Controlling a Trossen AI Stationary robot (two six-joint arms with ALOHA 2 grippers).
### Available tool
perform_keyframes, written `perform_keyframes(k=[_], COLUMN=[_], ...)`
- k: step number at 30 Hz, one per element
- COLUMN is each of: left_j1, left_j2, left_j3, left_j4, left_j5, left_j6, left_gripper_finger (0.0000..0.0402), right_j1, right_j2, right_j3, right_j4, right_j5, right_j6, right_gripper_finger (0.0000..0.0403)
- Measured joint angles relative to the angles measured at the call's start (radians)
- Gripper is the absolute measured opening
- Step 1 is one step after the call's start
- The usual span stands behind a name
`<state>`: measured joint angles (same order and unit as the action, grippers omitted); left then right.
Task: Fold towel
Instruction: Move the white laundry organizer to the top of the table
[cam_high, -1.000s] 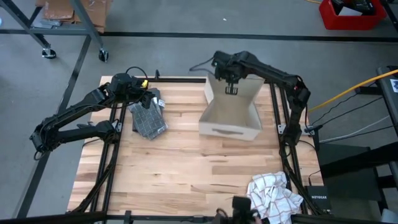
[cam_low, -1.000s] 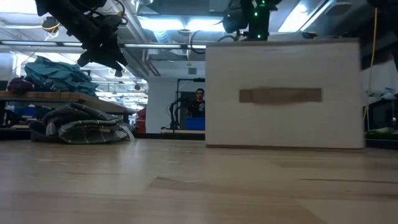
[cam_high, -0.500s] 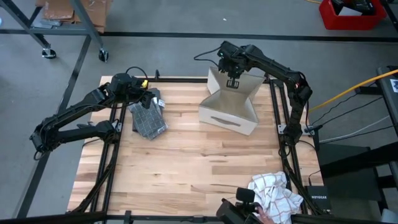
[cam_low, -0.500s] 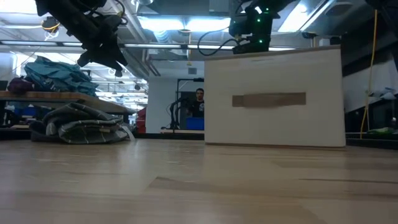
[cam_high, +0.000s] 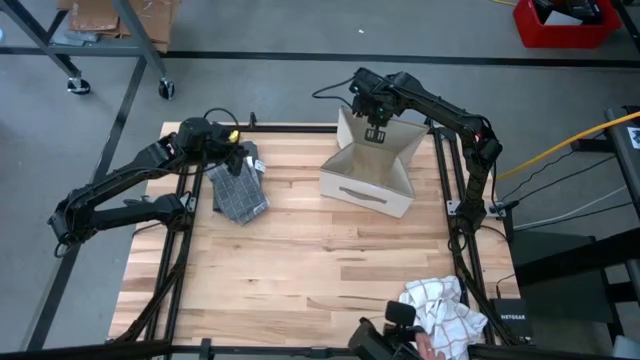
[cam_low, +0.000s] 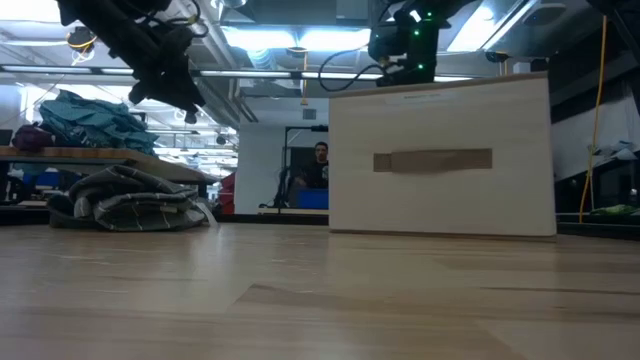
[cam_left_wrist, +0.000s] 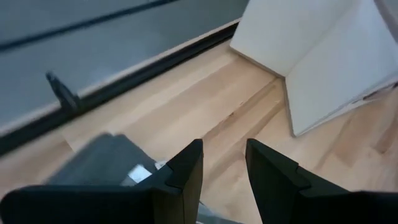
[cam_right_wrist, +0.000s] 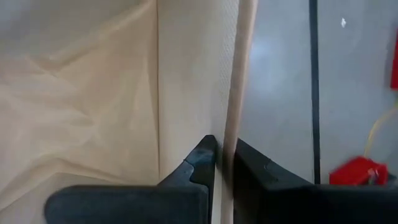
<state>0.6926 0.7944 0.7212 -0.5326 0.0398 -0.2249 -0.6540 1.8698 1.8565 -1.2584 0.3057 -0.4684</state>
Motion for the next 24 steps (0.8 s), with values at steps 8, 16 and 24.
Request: perform_keyframes(k=[8, 16, 24], left_j1=[0.000, 0.000, 0.000], left_j2=[0.006, 0.062, 0.121], left_j3=[0.000, 0.000, 0.000], left_j4=[0.146, 0.291, 0.283], left_j5=[0.001, 0.001, 0.001], left_j6=[0.162, 0.157, 0.166], left_gripper_finger=[0.0114, 0.0114, 0.0114], right_j1=[-0.001, -0.001, 0.000], right_j2=[0.000, 0.009, 0.013], right_j3=[0.000, 0.000, 0.000], right_j4=[-0.080, -0.077, -0.013], right_j5=[0.041, 0.064, 0.076], right_j6=[0.089, 0.098, 0.079], right_gripper_finger=[0.0042, 0.0042, 0.0051])
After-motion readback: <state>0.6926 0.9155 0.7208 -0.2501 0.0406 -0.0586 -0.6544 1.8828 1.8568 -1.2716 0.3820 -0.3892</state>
